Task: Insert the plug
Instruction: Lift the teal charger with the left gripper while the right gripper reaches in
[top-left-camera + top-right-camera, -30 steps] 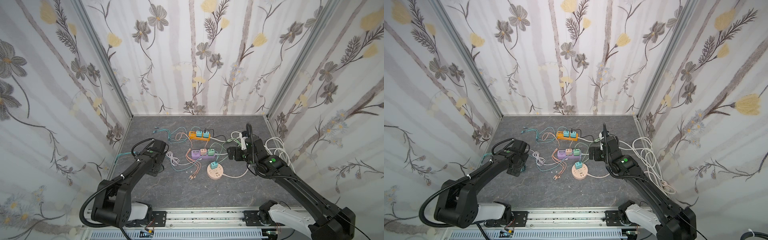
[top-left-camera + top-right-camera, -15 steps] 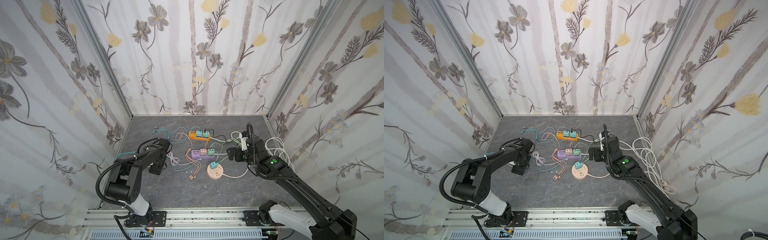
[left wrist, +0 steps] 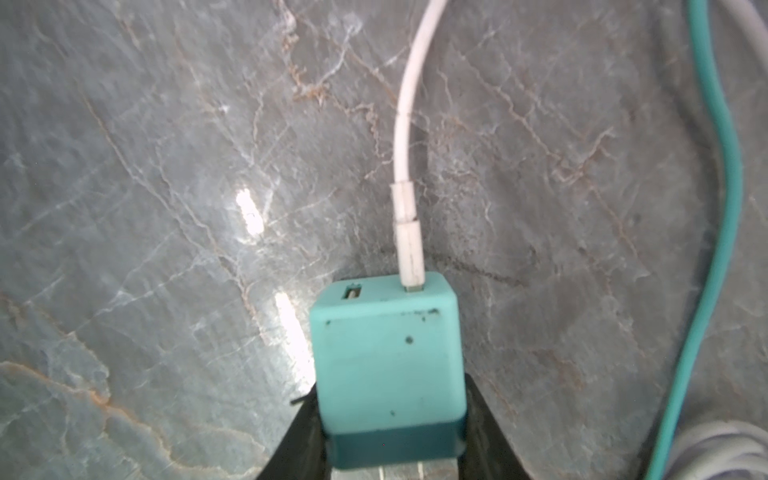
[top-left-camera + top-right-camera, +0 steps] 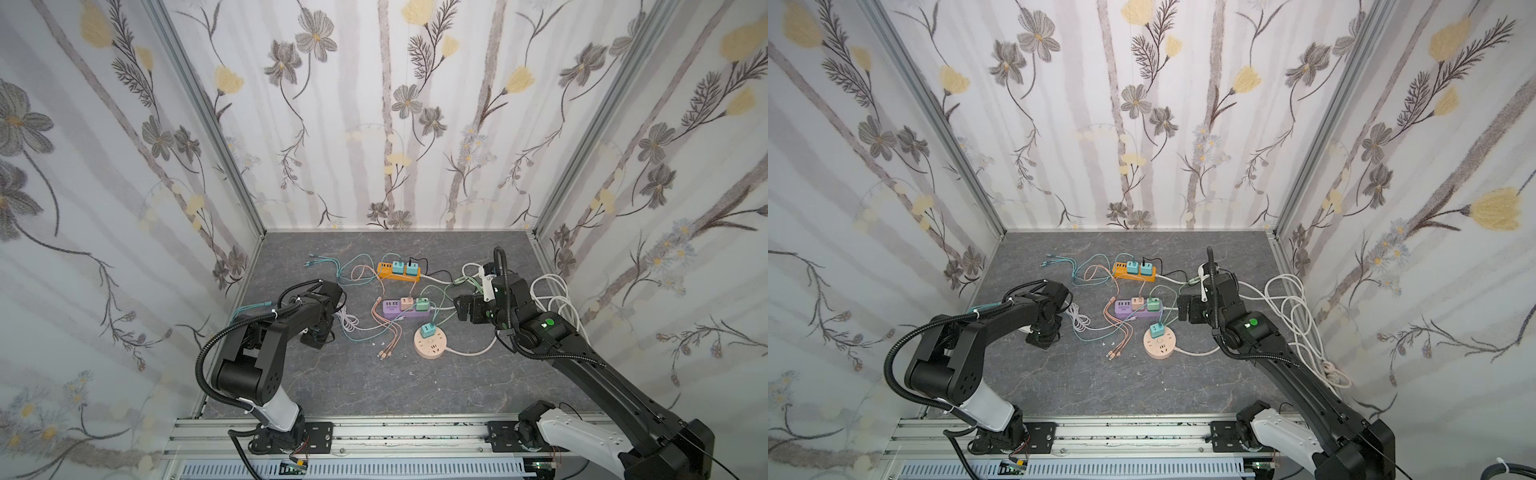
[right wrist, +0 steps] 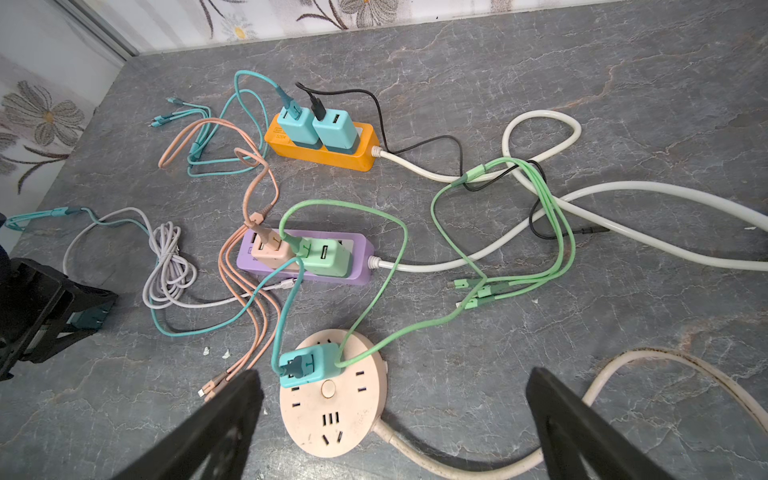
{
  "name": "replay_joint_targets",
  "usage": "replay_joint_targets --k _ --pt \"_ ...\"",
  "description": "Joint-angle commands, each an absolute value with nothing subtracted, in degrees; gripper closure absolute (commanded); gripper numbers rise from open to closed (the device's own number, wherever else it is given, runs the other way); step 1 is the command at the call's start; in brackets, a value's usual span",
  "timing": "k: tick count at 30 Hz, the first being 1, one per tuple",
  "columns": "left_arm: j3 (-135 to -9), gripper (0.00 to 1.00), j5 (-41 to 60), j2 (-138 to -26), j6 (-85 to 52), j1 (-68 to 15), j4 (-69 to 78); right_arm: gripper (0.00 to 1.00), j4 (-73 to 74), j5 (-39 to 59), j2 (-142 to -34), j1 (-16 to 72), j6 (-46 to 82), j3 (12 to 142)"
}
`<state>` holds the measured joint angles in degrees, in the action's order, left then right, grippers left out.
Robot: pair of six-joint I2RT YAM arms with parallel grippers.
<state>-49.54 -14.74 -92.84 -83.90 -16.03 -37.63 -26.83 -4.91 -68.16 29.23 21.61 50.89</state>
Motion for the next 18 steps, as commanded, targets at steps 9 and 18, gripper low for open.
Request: replay_joint_targets --k 9,18 --pt "-43.6 0.97 -24.0 -81.5 -68.2 -16.4 -41.6 0.01 -27.7 -6.2 -68.3 29.3 22.9 51.0" --pt "-35.7 1.00 -22.2 -54.6 -43.8 -22.0 -34.3 0.01 -23.8 -11.4 -64.7 28.7 29.6 47.8"
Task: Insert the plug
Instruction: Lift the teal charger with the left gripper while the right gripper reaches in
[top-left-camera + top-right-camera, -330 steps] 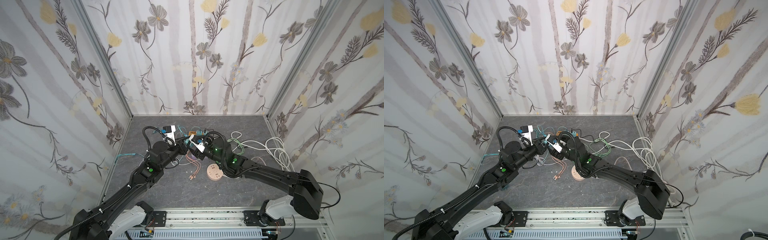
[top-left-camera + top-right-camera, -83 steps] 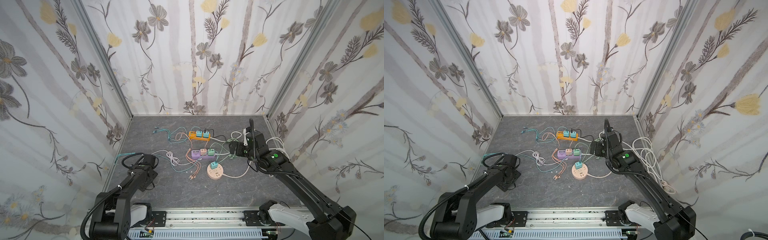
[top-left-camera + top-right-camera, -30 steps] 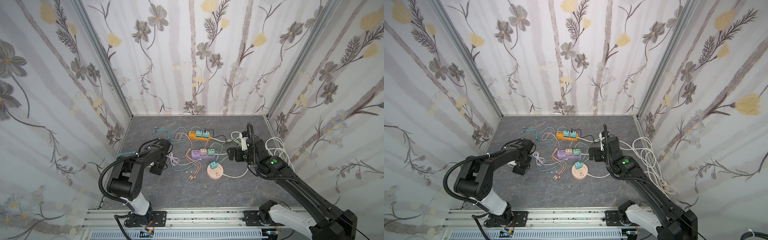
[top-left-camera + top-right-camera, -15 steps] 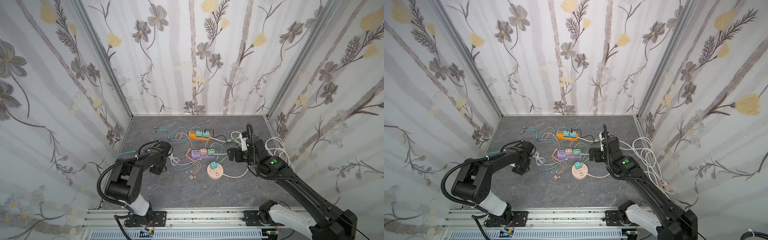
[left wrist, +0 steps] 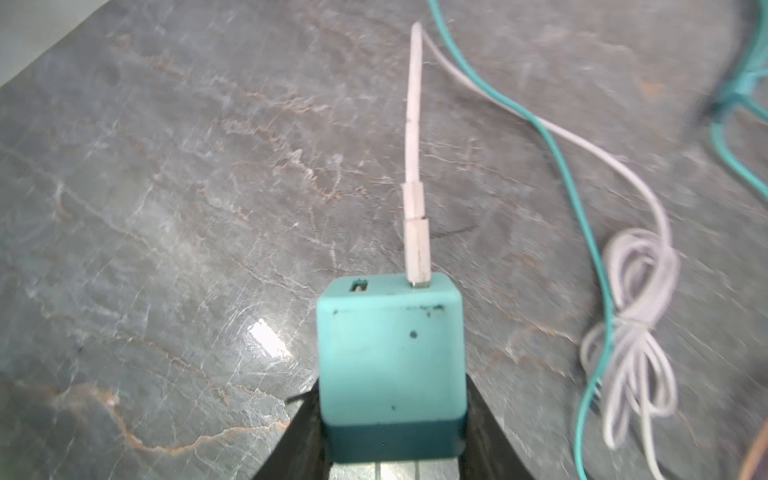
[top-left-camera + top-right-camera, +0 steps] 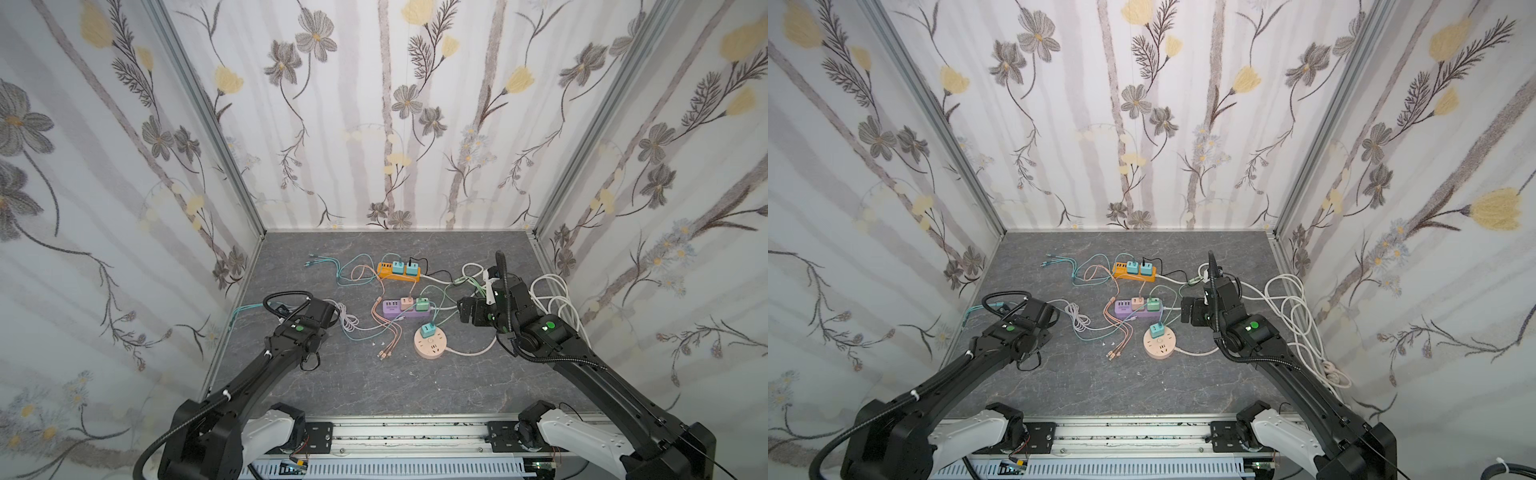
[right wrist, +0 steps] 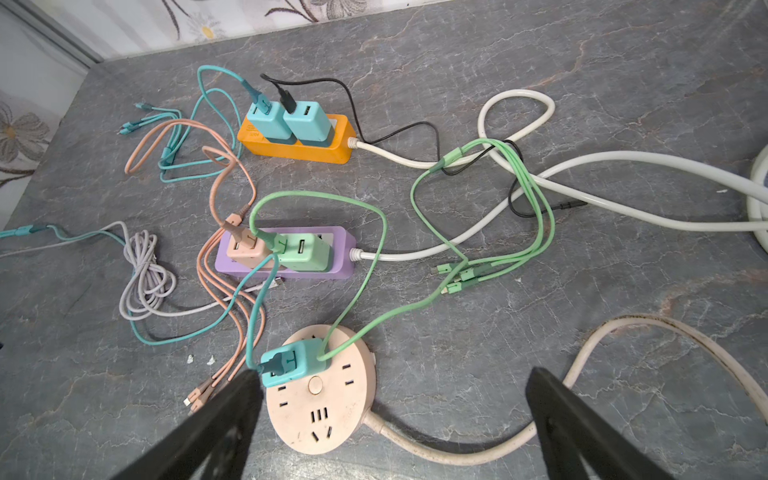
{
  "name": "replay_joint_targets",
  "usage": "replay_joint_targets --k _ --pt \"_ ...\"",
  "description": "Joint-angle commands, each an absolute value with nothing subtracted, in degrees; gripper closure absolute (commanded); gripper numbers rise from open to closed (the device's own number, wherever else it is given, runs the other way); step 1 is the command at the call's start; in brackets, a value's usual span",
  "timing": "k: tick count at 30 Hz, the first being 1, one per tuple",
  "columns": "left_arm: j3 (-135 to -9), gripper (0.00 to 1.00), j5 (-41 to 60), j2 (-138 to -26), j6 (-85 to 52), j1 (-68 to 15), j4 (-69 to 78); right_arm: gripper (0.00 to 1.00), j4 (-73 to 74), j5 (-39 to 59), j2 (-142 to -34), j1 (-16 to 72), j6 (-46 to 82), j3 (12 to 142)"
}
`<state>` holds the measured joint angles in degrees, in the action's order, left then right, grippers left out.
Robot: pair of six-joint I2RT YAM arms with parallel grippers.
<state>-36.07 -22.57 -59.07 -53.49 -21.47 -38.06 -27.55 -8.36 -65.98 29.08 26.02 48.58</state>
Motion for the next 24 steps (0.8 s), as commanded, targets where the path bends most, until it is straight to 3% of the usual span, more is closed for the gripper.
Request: replay_joint_targets --k 1,7,13,19,24 --pt "-36.7 1.00 -22.4 -53.2 -43.1 -22.4 -35.4 0.01 -23.8 -11.7 -63.9 28.3 30.0 47.7" --pt "-53.4 1.00 -20.4 -56.2 -29.5 -30.8 -38.1 0.01 -20.8 -3.5 -58.5 27.2 25.9 46.2" --pt "-65.8 1.00 -6.7 -62.9 -5.2 -41.2 -32.2 0.02 -16.2 5.4 -54.9 27.2 28.8 44.7" --pt "-66.1 1.00 1.6 -66.6 14.9 -45.9 -27.4 0.07 -14.8 22.4 -57.0 27.4 29.3 48.2" --pt "-63.5 1.00 10.8 -65.9 26.9 -46.1 -22.3 0.16 -17.4 30.8 -61.6 29.4 30.1 52.8"
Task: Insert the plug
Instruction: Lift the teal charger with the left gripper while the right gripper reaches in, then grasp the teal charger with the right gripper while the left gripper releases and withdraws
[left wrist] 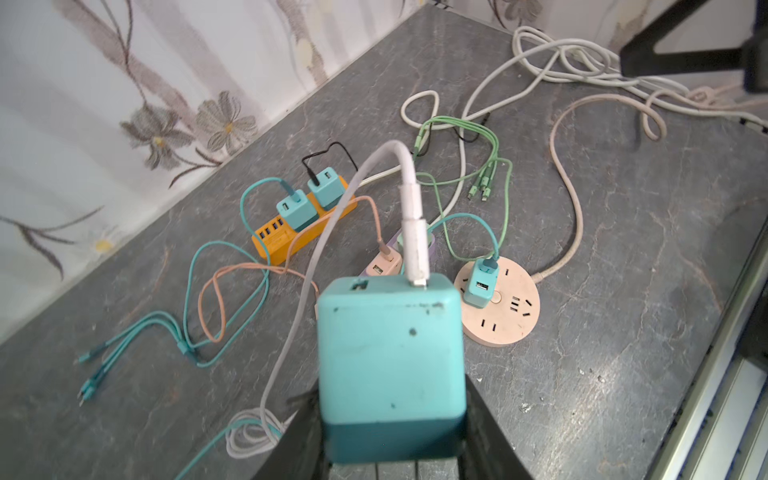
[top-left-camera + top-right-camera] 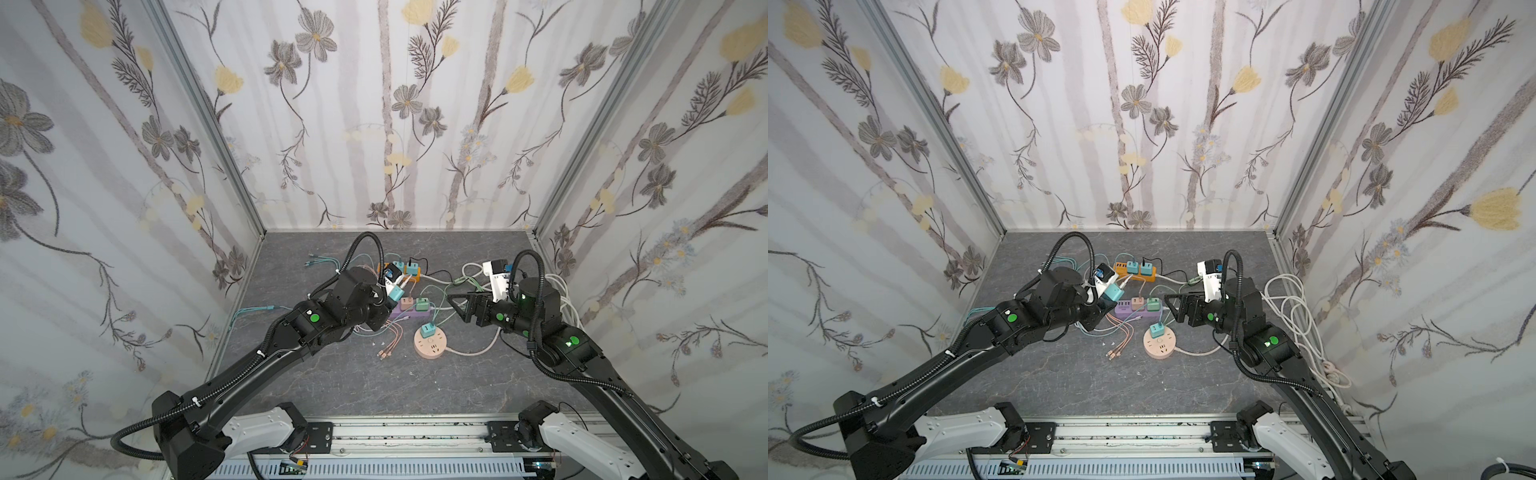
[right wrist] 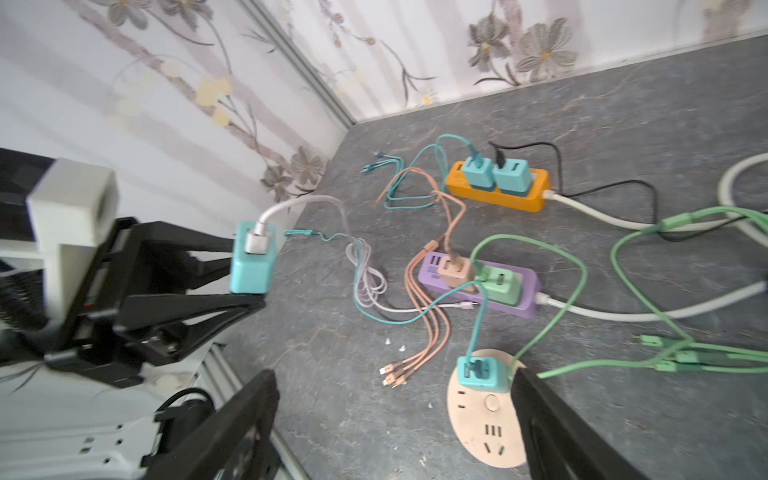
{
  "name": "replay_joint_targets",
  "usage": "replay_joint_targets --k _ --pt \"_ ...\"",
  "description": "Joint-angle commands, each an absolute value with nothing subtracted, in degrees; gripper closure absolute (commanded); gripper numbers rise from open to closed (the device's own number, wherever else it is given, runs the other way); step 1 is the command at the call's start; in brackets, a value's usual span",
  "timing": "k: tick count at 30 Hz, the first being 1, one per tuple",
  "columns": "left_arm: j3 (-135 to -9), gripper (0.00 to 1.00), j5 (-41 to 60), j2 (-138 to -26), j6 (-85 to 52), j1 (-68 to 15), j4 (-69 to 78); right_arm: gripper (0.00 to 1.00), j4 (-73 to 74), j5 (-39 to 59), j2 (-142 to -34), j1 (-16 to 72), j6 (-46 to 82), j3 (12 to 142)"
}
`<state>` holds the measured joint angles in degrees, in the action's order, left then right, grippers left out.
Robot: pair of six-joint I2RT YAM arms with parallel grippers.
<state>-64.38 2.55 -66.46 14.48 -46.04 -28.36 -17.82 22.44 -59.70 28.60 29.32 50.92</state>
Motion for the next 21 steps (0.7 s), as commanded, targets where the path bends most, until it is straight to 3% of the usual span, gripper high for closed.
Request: replay_joint_targets --k 1,17,21 --pt "-63.3 1.00 12.1 -65.7 28.8 -46.2 -22.1 0.18 -18.4 32.2 -62.9 29.9 30.0 53.2" --pt "-61.8 1.00 13.4 -65.8 40.0 -47.2 -19.8 0.50 -10.5 41.0 -76.6 35.7 35.3 60.9" --pt "-61.9 1.00 13.5 -65.8 40.4 -47.2 -20.2 0.48 -10.9 40.2 -77.8 36.2 34.9 61.1"
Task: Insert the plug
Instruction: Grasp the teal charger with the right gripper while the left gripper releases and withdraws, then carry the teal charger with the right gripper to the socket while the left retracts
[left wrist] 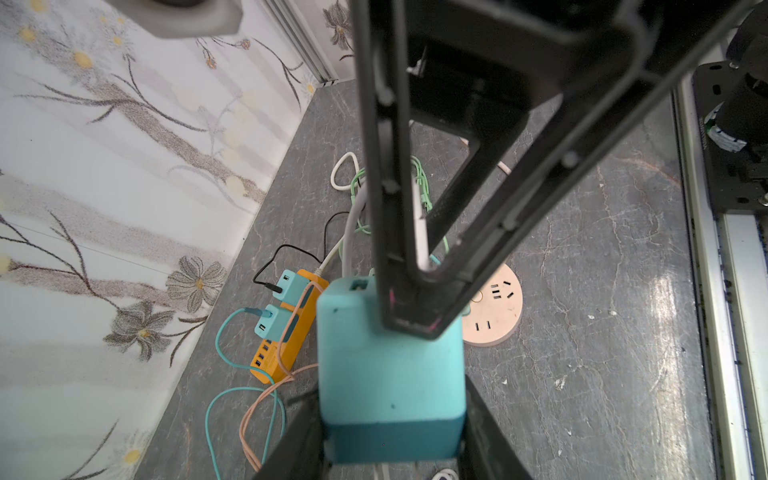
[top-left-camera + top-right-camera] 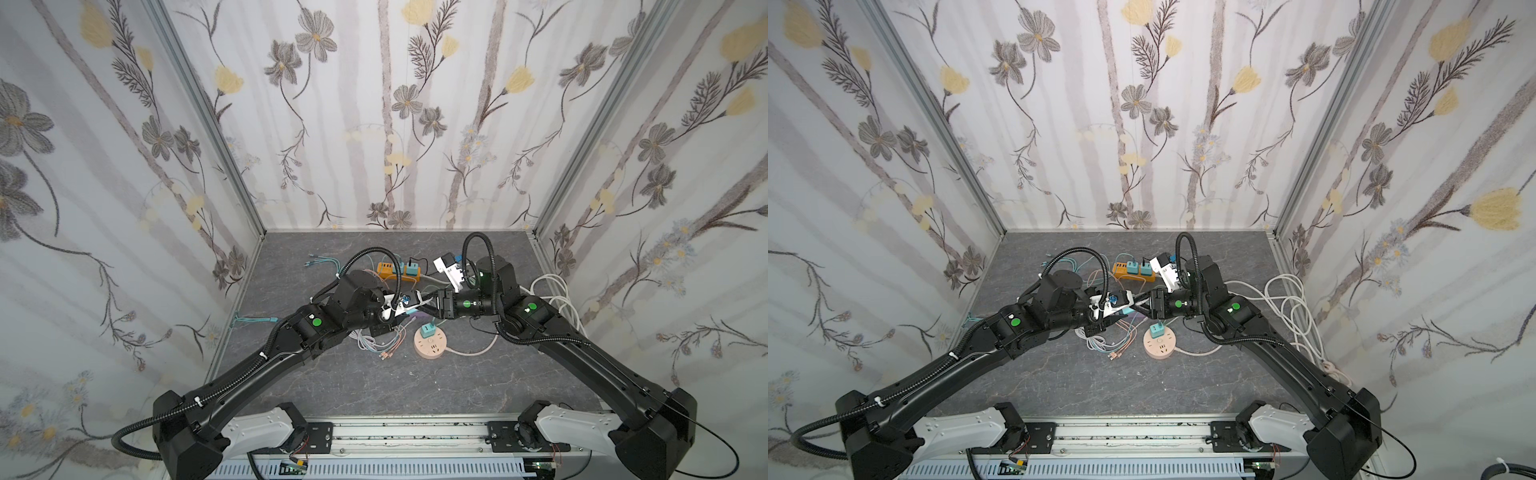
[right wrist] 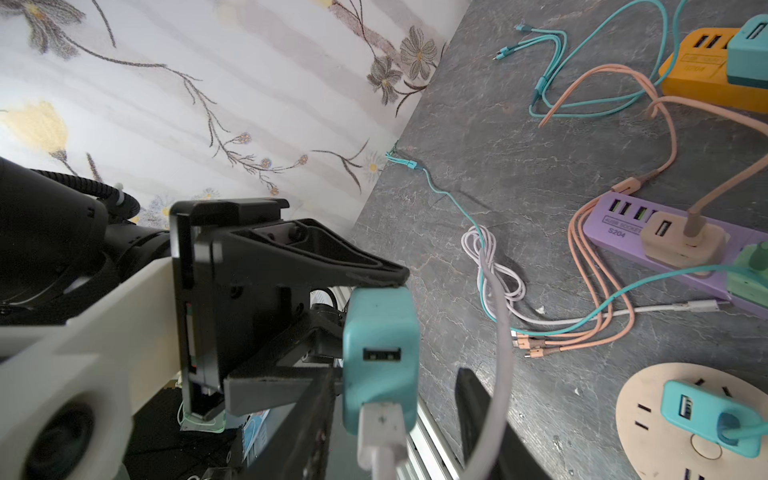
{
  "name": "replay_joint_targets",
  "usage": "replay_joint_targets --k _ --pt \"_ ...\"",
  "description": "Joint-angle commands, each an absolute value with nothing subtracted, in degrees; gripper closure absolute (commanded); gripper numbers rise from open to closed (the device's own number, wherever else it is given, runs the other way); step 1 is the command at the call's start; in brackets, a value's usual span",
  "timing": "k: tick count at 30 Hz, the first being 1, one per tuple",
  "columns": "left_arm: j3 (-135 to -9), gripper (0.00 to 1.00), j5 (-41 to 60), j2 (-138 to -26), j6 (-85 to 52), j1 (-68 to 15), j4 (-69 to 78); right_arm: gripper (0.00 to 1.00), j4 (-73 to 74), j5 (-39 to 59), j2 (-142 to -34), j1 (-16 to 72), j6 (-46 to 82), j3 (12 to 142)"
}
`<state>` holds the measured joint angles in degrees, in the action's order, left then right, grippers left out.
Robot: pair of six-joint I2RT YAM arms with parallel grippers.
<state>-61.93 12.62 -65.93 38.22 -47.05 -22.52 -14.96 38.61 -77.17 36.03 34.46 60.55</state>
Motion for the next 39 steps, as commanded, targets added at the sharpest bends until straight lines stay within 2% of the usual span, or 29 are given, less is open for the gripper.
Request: replay_joint_targets --k 1,5,9,12,13,14,16,17,19,22,24,31,36,39 --pt "-62.0 1.00 13.6 -65.8 40.5 -47.2 -20.2 0.48 -10.6 40.4 -77.9 36.3 35.0 60.9" --pt "-62.0 1.00 14.0 -66.2 41.0 -47.1 -20.5 0.52 -9.8 41.5 -78.9 37.0 35.0 61.5" --pt "-62.3 1.00 14.1 -66.9 41.1 -47.2 -20.8 0.65 -10.7 40.6 -79.8 37.5 34.7 62.3" --pt "-62.4 1.00 14.2 -67.0 41.0 -47.2 -20.9 0.81 -11.4 39.5 -79.6 37.6 33.7 62.5" --pt "-62.3 0.99 14.3 -67.0 40.3 -47.2 -21.0 0.91 -11.8 38.7 -79.2 37.6 33.0 62.5" --pt "-61.9 0.82 13.6 -67.0 38.8 -47.1 -20.7 1.00 -12.4 37.6 -78.6 37.6 32.2 62.5" --pt "-59.7 0.33 9.5 -66.7 34.6 -46.9 -18.2 1.00 -13.3 35.8 -77.1 37.6 30.2 62.5" --pt "-57.8 0.19 6.1 -66.3 30.9 -46.6 -15.8 1.00 -13.4 35.0 -76.1 37.6 29.3 62.4" --pt "-53.7 0.07 2.4 -65.2 23.2 -45.0 -11.9 1.00 -12.7 34.0 -74.1 37.6 28.2 62.3" --pt "-46.6 0.06 -1.0 -62.8 12.3 -42.5 -8.1 1.00 -11.7 34.0 -72.3 37.6 26.9 63.1" --pt "-42.3 0.08 -4.6 -61.4 5.2 -41.5 -7.1 1.00 -12.4 33.6 -71.8 37.6 25.9 64.3" --pt "-28.1 0.17 -6.7 -57.7 -11.0 -37.3 1.6 1.00 -13.4 33.0 -73.4 37.6 24.0 67.5" --pt "-20.4 0.17 -0.9 -54.2 -19.4 -32.6 8.3 1.00 -13.1 32.5 -74.7 37.6 24.3 67.9" --pt "-18.9 0.17 4.0 -51.8 -23.6 -28.4 6.7 1.00 -13.3 32.3 -75.1 37.6 24.3 68.1"
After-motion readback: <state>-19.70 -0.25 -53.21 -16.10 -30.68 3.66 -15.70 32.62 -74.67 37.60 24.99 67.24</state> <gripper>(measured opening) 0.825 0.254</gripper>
